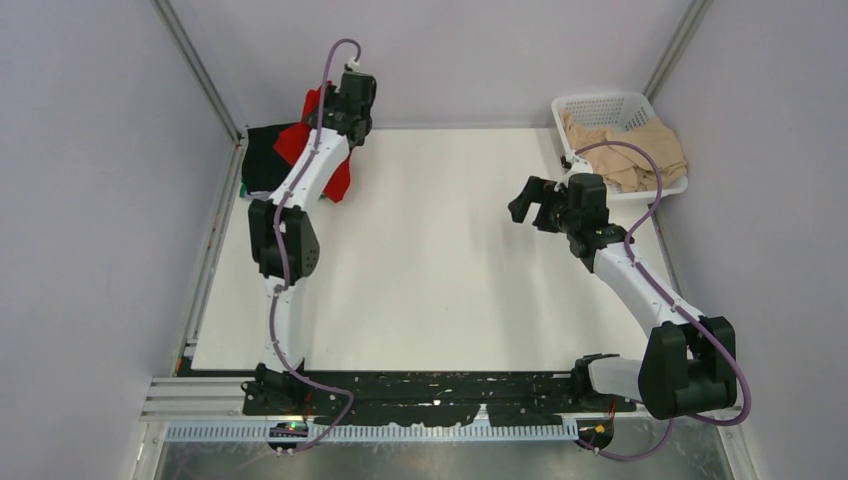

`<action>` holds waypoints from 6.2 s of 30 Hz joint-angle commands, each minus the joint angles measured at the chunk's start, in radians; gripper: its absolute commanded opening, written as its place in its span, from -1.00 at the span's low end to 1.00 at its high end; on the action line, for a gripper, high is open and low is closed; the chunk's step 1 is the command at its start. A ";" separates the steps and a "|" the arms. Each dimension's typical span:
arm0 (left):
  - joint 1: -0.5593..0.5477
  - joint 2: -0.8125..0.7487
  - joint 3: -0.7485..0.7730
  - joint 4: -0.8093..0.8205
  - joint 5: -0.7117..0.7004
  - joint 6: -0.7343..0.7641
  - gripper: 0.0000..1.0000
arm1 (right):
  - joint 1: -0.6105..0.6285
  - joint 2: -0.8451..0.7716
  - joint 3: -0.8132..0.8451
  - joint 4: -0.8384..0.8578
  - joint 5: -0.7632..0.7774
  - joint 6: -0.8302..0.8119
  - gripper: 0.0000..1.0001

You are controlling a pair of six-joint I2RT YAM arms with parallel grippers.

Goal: Fold and stack the t-shirts
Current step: Put the neatly folded tshirt into the corner of the board with the left arm

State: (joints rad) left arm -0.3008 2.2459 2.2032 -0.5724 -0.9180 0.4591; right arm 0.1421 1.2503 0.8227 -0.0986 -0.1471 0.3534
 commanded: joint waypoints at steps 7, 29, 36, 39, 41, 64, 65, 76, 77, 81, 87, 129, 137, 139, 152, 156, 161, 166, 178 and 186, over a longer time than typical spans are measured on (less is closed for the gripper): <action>0.006 -0.199 0.040 0.122 -0.065 0.041 -1.00 | -0.003 -0.007 0.009 0.032 0.010 -0.009 0.91; 0.181 -0.017 0.137 -0.015 0.093 -0.167 -1.00 | -0.002 0.022 0.020 0.021 0.027 -0.011 0.91; 0.271 0.077 0.211 -0.018 0.160 -0.258 -1.00 | -0.003 0.029 0.024 0.016 0.041 -0.013 0.91; 0.296 0.101 0.231 -0.042 0.232 -0.325 -1.00 | -0.002 0.033 0.025 0.018 0.043 -0.010 0.91; 0.341 0.114 0.229 -0.050 0.273 -0.367 -1.00 | -0.002 0.034 0.027 0.018 0.040 -0.009 0.91; 0.311 -0.145 -0.067 0.012 0.797 -0.351 0.99 | -0.003 0.047 0.024 0.023 0.023 -0.010 0.91; 0.276 -0.132 -0.060 -0.001 0.782 -0.319 0.99 | -0.003 0.047 0.022 0.024 0.024 -0.012 0.91; 0.236 0.042 0.085 -0.147 0.792 -0.255 0.67 | -0.003 0.056 0.021 0.023 0.029 -0.019 0.91; 0.233 0.049 0.083 -0.146 0.792 -0.253 0.67 | -0.003 0.058 0.022 0.022 0.029 -0.019 0.91; 0.219 0.081 0.080 -0.133 0.709 -0.237 0.56 | -0.002 0.069 0.027 0.020 0.024 -0.018 0.91; 0.218 0.101 0.063 -0.109 0.615 -0.213 0.40 | -0.003 0.075 0.030 0.015 0.028 -0.019 0.91; 0.219 0.147 0.155 -0.135 0.620 -0.280 -0.35 | -0.002 0.109 0.053 0.005 0.033 -0.023 0.91; 0.222 0.142 0.159 -0.127 0.630 -0.312 -0.29 | -0.002 0.112 0.055 0.004 0.037 -0.024 0.91; 0.227 0.133 0.160 -0.122 0.652 -0.328 -0.29 | -0.002 0.112 0.055 0.005 0.037 -0.024 0.91; 0.258 0.168 0.171 -0.136 0.683 -0.374 -0.61 | -0.002 0.125 0.055 0.003 0.035 -0.022 0.91; 0.261 0.175 0.191 -0.137 0.726 -0.417 -1.00 | -0.003 0.132 0.060 0.004 0.034 -0.021 0.91; 0.260 0.165 0.196 -0.108 0.773 -0.494 -1.00 | -0.003 0.145 0.066 0.002 0.034 -0.021 0.91; 0.265 0.168 0.221 -0.083 0.729 -0.553 -1.00 | -0.002 0.156 0.069 0.003 0.033 -0.020 0.91; 0.278 0.159 0.219 -0.047 0.756 -0.667 -1.00 | -0.002 0.171 0.079 0.005 0.035 -0.022 0.91; 0.291 0.162 0.226 -0.020 0.768 -0.761 -1.00 | -0.002 0.179 0.081 0.004 0.037 -0.022 0.91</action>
State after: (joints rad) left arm -0.0174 2.4226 2.3802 -0.6846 -0.1810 -0.2337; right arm 0.1421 1.4250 0.8619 -0.1143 -0.1204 0.3420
